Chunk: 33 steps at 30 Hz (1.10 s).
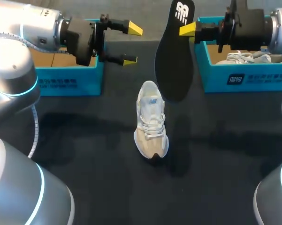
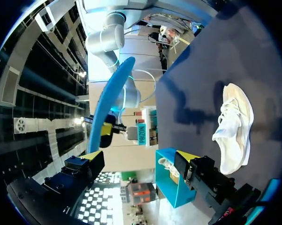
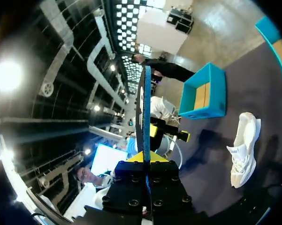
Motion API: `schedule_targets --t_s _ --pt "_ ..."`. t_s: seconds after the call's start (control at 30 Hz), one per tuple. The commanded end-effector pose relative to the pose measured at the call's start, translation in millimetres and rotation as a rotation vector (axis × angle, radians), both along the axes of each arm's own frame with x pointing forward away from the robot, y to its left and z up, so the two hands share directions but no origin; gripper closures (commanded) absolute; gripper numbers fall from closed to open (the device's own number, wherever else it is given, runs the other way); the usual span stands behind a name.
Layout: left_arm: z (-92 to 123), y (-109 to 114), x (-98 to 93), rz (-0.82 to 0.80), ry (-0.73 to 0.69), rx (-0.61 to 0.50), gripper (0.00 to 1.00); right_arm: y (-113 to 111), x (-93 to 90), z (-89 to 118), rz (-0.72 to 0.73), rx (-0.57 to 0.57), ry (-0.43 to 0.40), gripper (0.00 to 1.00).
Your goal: Take the shoe out of the shoebox, open the shoe tongue, remove and reinsert the insole, then place the shoe into the shoebox
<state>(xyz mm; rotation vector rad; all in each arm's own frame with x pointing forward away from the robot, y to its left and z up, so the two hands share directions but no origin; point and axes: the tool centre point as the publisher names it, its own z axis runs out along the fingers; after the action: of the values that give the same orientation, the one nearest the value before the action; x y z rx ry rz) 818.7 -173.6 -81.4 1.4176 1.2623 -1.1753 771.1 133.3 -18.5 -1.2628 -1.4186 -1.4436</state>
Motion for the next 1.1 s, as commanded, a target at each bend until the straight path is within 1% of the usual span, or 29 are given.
schedule_targets --t_s 0.03,0.1,0.23,0.43,0.5,0.57,0.67,0.83,1.07,1.1 --pt "-5.3 -4.7 -5.6 0.032 -0.018 -0.022 0.0 1.8 25.8 -2.2 0.005 -0.036 0.101 1.0" --pt "-6.4 -6.9 -8.1 0.049 -0.03 -0.031 0.0 -0.2 33.7 -7.8 0.024 -0.075 0.155 1.0" --pt "-7.1 -9.6 -12.5 0.054 -0.032 -0.059 0.0 -2.1 49.3 -17.4 0.058 -0.124 0.218 1.0" --pt "-5.3 -10.6 -15.1 0.065 -0.022 -0.101 0.0 -3.8 69.4 -33.9 0.077 -0.131 0.275 1.0" --pt "-4.1 -12.5 -15.8 0.069 -0.024 -0.116 0.0 -2.1 73.7 -39.2 0.079 -0.142 0.297 1.0" --pt "-3.2 -14.8 -16.3 0.069 -0.028 -0.125 0.0 3.2 76.8 -44.7 0.077 -0.128 0.313 1.0" --pt "-1.7 -20.7 -17.2 0.07 -0.033 -0.142 0.0 11.4 79.3 -53.1 0.089 -0.125 0.333 1.0" --pt "-1.3 -29.3 -18.5 0.062 -0.039 -0.154 0.0 22.7 78.2 -62.9 0.094 -0.119 0.361 1.0" --pt "-4.0 -38.3 -17.2 0.057 -0.055 -0.154 0.0 30.1 74.3 -65.4 0.084 -0.112 0.371 1.0" --pt "-4.3 -39.3 -17.0 0.057 -0.057 -0.154 0.08 30.7 73.5 -65.2 0.083 -0.111 0.37 1.0"
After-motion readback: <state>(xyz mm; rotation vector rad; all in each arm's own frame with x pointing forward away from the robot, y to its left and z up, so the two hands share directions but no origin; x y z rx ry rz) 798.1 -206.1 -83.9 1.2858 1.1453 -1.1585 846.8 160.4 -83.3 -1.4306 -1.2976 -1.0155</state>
